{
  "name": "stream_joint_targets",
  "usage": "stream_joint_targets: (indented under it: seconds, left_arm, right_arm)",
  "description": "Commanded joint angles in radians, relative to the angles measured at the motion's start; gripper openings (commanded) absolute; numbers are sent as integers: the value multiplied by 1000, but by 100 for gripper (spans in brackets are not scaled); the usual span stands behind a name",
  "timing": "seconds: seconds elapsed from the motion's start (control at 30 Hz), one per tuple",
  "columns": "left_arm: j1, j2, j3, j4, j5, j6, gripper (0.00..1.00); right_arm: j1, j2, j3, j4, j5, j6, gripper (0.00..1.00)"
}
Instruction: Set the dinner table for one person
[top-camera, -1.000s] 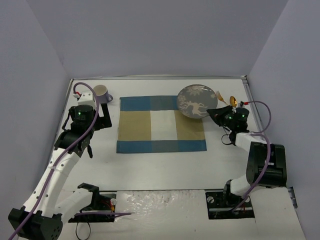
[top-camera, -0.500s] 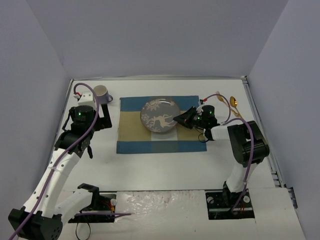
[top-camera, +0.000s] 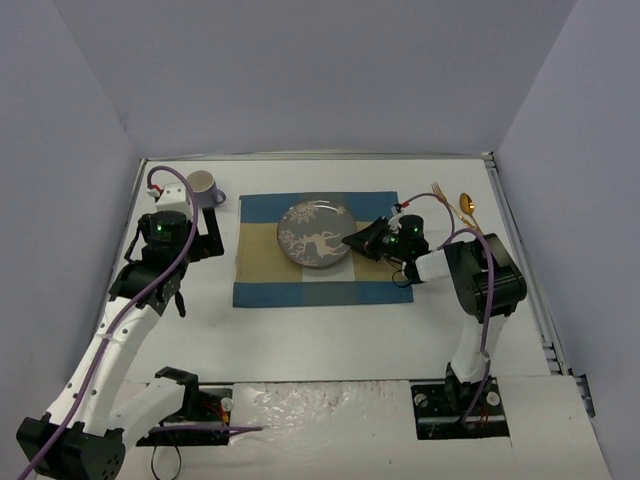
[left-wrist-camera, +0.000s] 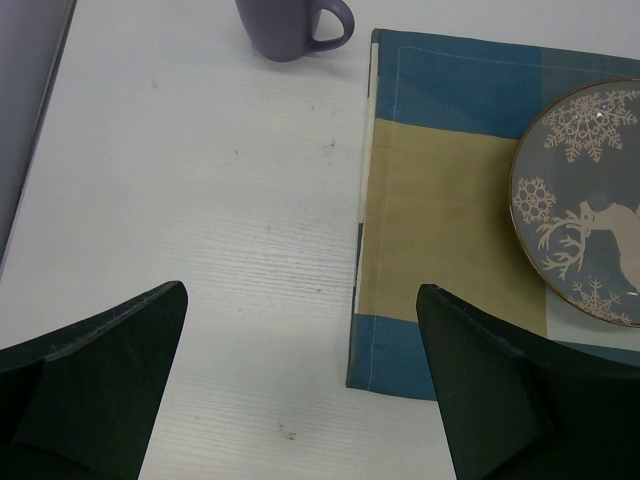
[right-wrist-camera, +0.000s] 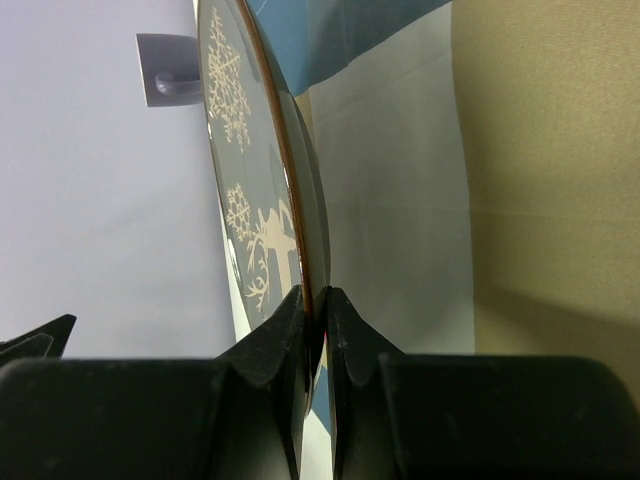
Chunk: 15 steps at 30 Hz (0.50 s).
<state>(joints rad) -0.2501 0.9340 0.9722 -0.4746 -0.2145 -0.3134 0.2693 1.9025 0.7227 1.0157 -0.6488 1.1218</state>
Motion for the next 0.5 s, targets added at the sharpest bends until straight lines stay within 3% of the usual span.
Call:
stream_joint_targets:
  seconds: [0.0, 0.47]
  left_arm:
    - [5, -6, 17, 52, -3, 18, 97]
    - [5, -9, 17, 53, -2, 19, 97]
  right_arm:
    - [7, -17, 40, 234, -71, 38, 0]
    - [5, 31, -10, 257, -58, 18, 0]
